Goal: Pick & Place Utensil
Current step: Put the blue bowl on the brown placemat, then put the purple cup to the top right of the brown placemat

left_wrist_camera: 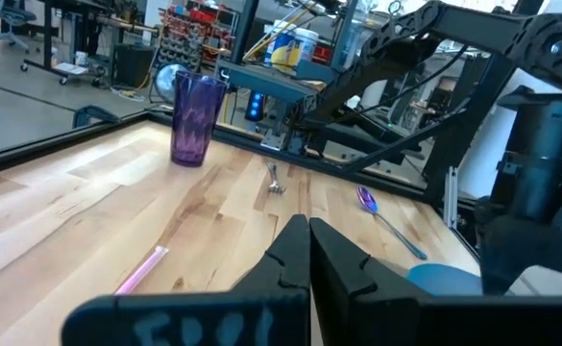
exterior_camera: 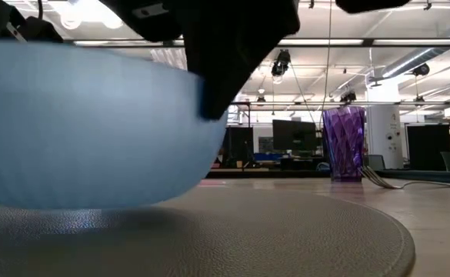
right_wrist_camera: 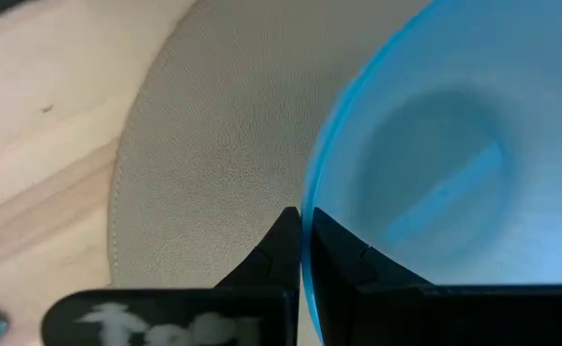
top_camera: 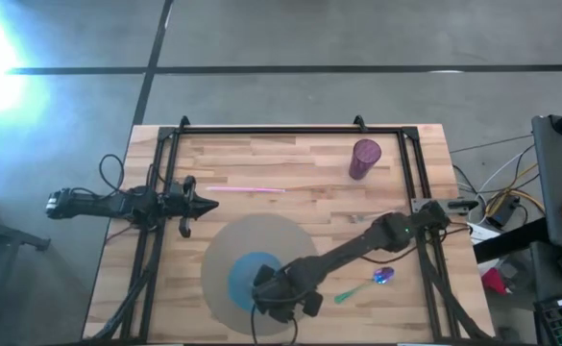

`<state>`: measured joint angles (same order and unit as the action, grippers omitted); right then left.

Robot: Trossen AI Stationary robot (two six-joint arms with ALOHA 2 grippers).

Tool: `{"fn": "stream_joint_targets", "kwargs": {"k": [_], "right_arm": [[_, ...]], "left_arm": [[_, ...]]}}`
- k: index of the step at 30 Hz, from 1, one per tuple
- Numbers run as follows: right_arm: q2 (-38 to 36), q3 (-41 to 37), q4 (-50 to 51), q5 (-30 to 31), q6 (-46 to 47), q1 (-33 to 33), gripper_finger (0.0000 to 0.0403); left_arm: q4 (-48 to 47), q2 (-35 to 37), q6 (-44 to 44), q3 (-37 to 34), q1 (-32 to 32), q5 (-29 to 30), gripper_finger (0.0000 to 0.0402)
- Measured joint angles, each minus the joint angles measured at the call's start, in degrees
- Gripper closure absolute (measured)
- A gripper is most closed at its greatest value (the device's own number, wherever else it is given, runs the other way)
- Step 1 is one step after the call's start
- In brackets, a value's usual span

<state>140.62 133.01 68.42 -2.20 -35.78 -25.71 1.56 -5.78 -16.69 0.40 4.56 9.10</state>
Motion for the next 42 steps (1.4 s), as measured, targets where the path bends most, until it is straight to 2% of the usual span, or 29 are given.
{"fn": "stream_joint_targets", "kwargs": {"k": [16, 32, 42], "right_arm": [[0.0, -1.0, 0.0, -2.1, 1.2, 0.4, 0.0389], [-0.8, -1.0, 0.3, -2.1, 1.4, 0.4, 0.0293], [-5.7, -1.0, 4.2, -2.2, 7.3, 0.5, 0.0262]], "left_arm": [[0.1, -0.1, 0.1, 0.0, 0.0, 0.0, 0.0401], [0.1, -0.1, 0.2, 0.0, 0.0, 0.0, 0.0401], [0.2, -0.1, 0.8, 0.0, 0.0, 0.0, 0.0401]]}}
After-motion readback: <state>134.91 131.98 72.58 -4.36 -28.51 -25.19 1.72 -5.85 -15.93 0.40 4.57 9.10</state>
